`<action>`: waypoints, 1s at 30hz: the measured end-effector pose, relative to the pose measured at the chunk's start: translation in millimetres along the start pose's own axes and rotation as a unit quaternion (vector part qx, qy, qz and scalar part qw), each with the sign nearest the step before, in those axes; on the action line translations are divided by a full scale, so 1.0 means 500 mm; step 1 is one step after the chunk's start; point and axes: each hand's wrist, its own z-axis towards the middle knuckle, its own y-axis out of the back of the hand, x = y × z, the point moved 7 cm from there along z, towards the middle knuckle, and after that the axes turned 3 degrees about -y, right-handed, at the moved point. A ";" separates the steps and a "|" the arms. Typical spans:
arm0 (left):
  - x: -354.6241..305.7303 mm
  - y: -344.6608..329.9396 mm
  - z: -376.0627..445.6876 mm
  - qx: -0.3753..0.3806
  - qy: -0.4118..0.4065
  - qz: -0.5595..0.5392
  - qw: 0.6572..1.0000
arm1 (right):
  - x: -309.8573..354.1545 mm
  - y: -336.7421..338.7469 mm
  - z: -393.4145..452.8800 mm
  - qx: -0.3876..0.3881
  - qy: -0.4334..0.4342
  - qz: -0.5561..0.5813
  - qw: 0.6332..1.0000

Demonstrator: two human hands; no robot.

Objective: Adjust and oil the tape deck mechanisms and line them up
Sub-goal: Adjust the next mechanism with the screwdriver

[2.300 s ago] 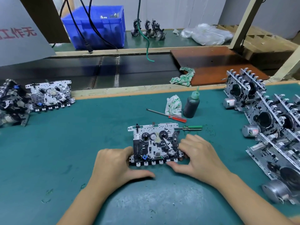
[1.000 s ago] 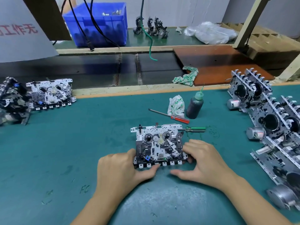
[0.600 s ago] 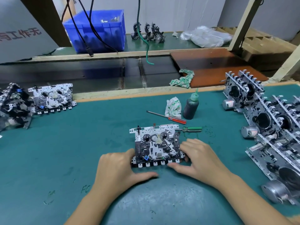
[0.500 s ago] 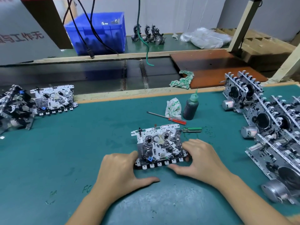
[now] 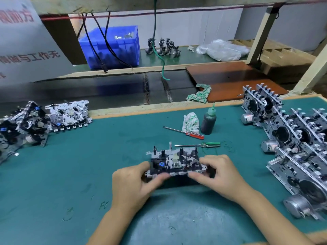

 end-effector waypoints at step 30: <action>-0.047 0.028 0.060 0.021 -0.037 -0.058 0.997 | 0.024 0.019 0.076 -0.023 -0.114 0.067 0.991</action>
